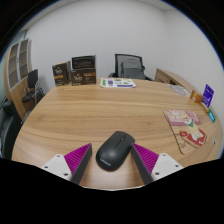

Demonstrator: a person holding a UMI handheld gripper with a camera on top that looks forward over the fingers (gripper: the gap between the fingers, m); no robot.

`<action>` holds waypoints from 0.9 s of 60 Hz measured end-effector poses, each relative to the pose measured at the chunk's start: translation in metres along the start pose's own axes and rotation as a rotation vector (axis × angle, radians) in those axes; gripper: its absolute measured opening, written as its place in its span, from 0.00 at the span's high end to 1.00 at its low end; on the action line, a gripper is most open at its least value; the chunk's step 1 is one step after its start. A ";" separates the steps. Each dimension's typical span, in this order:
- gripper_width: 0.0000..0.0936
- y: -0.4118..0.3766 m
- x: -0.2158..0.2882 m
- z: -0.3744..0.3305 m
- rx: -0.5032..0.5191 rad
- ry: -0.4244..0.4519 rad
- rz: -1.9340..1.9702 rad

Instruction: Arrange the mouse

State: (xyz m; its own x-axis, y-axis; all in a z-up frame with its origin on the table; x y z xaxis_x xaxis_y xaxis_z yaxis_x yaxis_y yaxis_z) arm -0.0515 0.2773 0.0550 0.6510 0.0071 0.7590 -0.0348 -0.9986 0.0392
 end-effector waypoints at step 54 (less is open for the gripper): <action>0.61 -0.012 0.026 0.030 0.079 -0.049 0.002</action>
State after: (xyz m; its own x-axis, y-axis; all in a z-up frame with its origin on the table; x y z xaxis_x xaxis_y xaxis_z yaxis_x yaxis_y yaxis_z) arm -0.0116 0.2877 0.0547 0.6872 0.0044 0.7264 0.0224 -0.9996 -0.0151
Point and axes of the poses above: the point between the fingertips, and its own axes, seen from behind it with the camera up: y to the right, x up, z forward, the way the camera looks, the point moved 10 cm from there along -z, backward, against the way the camera looks, and after that the axes turned 1 degree about y, right-handed, at the moved point
